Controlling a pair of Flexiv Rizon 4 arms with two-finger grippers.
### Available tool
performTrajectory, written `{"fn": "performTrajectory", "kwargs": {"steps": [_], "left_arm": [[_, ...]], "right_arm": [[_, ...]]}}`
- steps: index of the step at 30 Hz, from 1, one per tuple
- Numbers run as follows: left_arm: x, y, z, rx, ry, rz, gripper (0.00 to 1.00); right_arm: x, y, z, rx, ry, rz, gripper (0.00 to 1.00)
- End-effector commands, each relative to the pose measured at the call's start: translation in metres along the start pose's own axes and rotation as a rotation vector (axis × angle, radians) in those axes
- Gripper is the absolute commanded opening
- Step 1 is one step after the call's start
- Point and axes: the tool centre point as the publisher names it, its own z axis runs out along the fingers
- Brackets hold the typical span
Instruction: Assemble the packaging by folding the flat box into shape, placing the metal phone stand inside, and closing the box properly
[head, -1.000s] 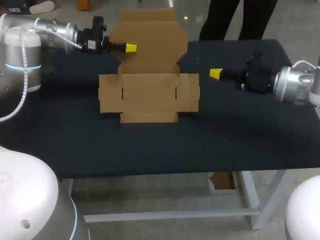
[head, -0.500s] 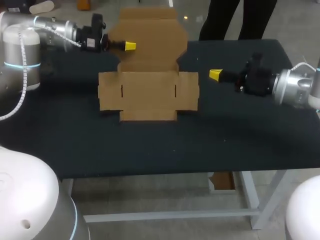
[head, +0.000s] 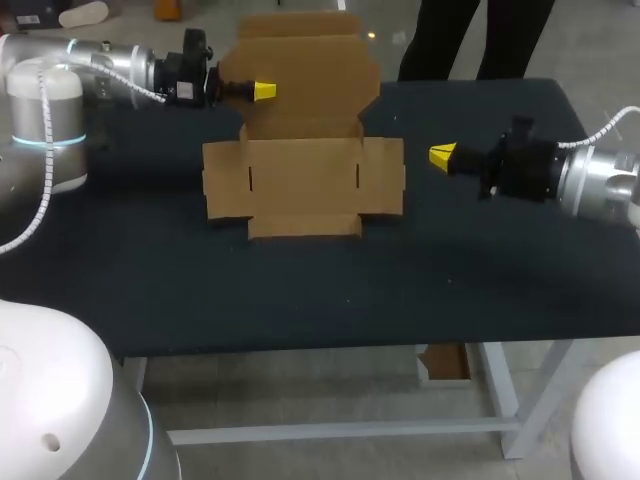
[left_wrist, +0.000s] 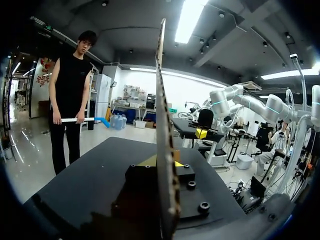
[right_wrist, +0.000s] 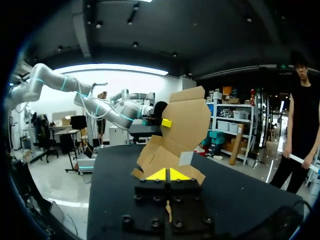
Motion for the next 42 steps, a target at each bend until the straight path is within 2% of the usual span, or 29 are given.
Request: {"fn": "performTrajectory", "kwargs": {"steps": [1, 15, 28, 36, 42], "left_arm": [[0.013, -0.004, 0.003, -0.004, -0.061, 0.011, 0.0], [0.031, -0.018, 0.012, 0.0, -0.107, 0.048, 0.0], [0.049, -0.026, 0.012, -0.012, -0.076, 0.068, 0.0], [0.053, -0.03, 0.011, -0.016, -0.029, 0.063, 0.0], [0.059, -0.031, 0.012, -0.017, -0.021, 0.073, 0.0]], "right_arm": [[0.006, -0.003, -0.001, 0.009, -0.003, -0.013, 0.0], [0.013, -0.017, -0.005, -0.011, 0.036, -0.04, 0.0], [0.024, -0.017, -0.008, 0.021, 0.065, -0.086, 0.0], [0.043, -0.026, -0.01, 0.119, 0.018, -0.173, 0.0], [0.051, -0.04, -0.012, 0.09, -0.039, -0.098, 0.0]]}}
